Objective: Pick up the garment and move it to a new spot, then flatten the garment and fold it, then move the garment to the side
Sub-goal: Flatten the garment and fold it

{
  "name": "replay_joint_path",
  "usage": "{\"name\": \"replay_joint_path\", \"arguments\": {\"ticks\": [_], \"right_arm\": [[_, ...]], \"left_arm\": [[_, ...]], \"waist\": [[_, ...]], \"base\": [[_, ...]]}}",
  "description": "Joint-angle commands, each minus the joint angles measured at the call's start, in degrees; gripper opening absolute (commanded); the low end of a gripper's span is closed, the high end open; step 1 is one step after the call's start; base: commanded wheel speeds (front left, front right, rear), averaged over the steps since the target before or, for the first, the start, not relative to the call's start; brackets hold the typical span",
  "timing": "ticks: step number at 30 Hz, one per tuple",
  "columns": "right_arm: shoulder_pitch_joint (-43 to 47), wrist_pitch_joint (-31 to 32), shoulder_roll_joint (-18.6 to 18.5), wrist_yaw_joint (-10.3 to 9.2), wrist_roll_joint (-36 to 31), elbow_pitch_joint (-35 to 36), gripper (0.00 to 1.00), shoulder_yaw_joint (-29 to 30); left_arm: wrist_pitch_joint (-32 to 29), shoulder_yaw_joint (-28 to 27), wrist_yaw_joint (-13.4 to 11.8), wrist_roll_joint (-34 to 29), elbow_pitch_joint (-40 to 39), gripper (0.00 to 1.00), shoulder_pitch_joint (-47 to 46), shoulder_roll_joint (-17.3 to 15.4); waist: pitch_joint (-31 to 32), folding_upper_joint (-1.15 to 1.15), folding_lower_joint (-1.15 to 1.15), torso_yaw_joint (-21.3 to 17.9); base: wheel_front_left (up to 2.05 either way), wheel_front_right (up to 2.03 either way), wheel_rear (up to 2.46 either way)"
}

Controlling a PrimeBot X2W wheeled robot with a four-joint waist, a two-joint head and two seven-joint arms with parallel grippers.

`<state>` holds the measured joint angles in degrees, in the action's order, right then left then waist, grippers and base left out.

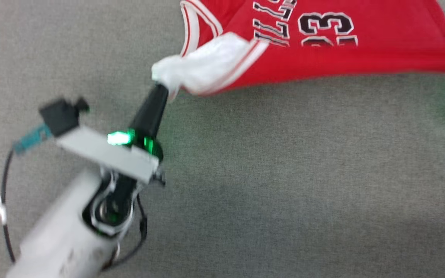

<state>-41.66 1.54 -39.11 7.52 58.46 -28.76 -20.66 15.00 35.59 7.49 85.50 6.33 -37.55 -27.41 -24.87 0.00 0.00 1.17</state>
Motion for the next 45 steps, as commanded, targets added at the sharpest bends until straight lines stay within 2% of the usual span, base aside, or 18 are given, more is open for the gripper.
{"name": "replay_joint_path", "arguments": {"ticks": [1,7,12,20,26,29,33,40,45], "right_arm": [[3.3,0.3,-1.2,-0.07,0.9,2.2,0.00,-0.1],[13.5,1.8,-3.7,-0.07,3.6,9.2,0.00,0.9],[23.4,3.5,-5.5,-0.08,5.1,15.2,0.00,4.2],[39.6,5.4,-6.7,-0.08,4.4,24.8,0.00,13.7],[48.8,9.1,-4.4,-0.08,2.0,33.3,0.00,22.1],[49.7,11.7,-2.0,-0.07,0.4,36.9,0.00,24.8],[46.3,14.7,1.8,-0.07,-1.4,38.6,0.00,26.6],[37.2,18.9,6.7,-0.07,-3.3,35.2,0.00,26.5],[32.5,20.4,7.7,-0.07,-5.0,31.1,0.00,25.8]], "left_arm": [[0.1,-1.0,0.0,-0.8,-1.5,0.00,3.5,0.0],[0.1,-3.7,0.0,-3.3,-6.6,0.00,14.5,0.5],[0.1,-6.4,0.0,-5.6,-11.7,0.00,24.4,0.8],[0.1,-7.1,0.0,-8.7,-20.0,0.00,35.7,-1.8],[0.1,-8.4,0.0,-11.4,-23.3,0.00,39.2,-3.1],[0.1,-8.6,0.0,-12.0,-23.2,0.00,37.8,-3.2],[-0.3,-7.9,0.0,-12.5,-21.3,0.00,33.6,-2.6],[-0.7,-6.6,0.0,-11.3,-15.4,0.00,24.0,0.1],[-0.5,-6.2,0.0,-10.1,-9.2,0.00,18.3,2.5]], "waist": [[1.9,0.00,0.00,-0.3],[4.9,0.00,0.00,-0.6],[7.5,0.00,0.00,-0.4],[8.5,0.00,0.00,0.4],[8.2,0.00,0.00,0.6],[8.0,0.00,0.00,0.6],[8.0,0.00,0.00,0.6],[7.2,0.00,0.00,0.9],[5.7,0.00,0.00,1.2]], "base": [[0.00,0.00,0.00],[0.00,0.00,0.00],[0.00,0.00,0.00],[0.00,0.00,0.00],[0.00,0.00,0.00],[0.00,0.00,0.00],[0.00,0.00,0.00],[0.00,0.00,0.00],[0.00,0.00,0.00]]}}
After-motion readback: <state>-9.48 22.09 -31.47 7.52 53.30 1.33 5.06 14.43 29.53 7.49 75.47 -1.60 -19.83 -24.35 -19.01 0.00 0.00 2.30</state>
